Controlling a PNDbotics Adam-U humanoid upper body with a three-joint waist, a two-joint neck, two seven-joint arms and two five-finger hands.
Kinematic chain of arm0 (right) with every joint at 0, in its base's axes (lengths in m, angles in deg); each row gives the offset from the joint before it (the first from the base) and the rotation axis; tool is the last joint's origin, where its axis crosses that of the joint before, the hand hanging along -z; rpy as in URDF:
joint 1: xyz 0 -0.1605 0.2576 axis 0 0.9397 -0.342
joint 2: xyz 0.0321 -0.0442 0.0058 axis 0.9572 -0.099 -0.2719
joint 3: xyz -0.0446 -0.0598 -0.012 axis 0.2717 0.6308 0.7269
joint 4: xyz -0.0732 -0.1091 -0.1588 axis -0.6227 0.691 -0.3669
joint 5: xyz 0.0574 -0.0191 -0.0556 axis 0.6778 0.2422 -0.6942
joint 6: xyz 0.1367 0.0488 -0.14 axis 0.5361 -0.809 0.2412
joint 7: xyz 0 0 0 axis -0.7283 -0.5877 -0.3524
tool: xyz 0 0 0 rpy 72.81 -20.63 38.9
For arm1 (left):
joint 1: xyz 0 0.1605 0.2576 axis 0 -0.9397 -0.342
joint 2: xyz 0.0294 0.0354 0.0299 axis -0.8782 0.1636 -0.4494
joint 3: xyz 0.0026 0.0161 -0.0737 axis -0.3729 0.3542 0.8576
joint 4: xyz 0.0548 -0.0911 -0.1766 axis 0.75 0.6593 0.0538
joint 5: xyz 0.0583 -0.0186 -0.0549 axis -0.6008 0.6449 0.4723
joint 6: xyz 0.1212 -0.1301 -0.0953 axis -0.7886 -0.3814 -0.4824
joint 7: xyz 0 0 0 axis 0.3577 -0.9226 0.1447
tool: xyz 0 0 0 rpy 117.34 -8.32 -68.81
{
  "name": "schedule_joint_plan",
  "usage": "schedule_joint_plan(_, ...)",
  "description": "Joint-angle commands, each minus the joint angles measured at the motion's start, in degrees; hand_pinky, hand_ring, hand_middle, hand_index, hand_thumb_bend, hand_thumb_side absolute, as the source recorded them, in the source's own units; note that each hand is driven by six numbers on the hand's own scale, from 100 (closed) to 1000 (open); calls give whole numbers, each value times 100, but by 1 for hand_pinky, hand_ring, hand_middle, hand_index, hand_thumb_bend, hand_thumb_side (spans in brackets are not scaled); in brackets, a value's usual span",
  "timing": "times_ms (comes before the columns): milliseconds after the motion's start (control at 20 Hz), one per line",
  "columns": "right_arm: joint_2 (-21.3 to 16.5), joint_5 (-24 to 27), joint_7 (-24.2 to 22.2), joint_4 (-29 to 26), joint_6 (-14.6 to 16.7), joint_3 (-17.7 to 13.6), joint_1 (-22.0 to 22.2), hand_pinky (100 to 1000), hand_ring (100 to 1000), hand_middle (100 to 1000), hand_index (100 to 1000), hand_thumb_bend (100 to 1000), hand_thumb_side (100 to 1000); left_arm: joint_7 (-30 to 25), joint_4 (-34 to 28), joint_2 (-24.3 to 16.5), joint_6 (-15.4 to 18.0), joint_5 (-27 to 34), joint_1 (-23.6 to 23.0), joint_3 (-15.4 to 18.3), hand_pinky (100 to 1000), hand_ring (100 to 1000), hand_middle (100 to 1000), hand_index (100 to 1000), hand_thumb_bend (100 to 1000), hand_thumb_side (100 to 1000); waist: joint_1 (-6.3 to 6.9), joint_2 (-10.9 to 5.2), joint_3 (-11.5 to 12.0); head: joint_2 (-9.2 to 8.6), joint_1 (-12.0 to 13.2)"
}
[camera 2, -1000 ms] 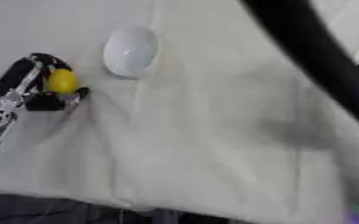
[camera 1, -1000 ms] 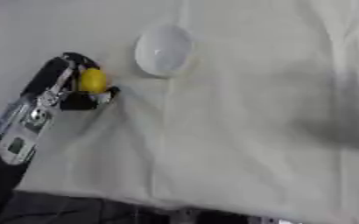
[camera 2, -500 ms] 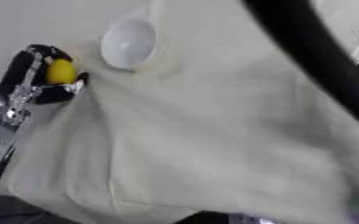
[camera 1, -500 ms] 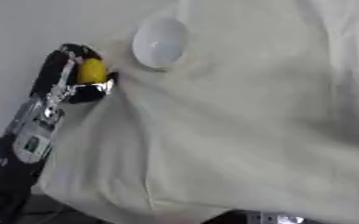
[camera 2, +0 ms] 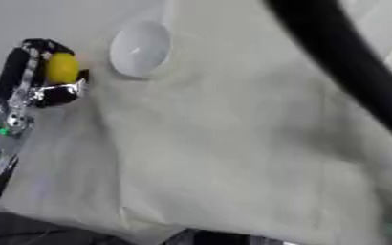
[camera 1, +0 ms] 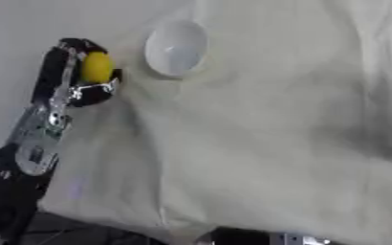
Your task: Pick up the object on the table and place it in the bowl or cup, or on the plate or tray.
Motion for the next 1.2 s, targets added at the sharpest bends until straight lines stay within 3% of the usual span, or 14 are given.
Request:
schedule_joint_plan(50,-89,-23,7,-56,-53,-15,-17,294,641,807,791,100,910,108,-213,-322,7,184,109,146,100,100,100,174,100,100,-33,-126,28,-21,-53)
schedule_joint_plan(500,-82,8,10,-56,-139,-7,26,286,636,803,789,100,909,891,-771,-264,74,648,445,463,100,100,100,150,100,100,-61,-230,49,-24,-154)
schedule_joint_plan(1200,-113,125,-49,-56,-175,35,-4,284,631,794,786,100,902,474,-752,258,218,509,1119,35,100,100,100,152,100,100,-42,-337,-60,-237,-173)
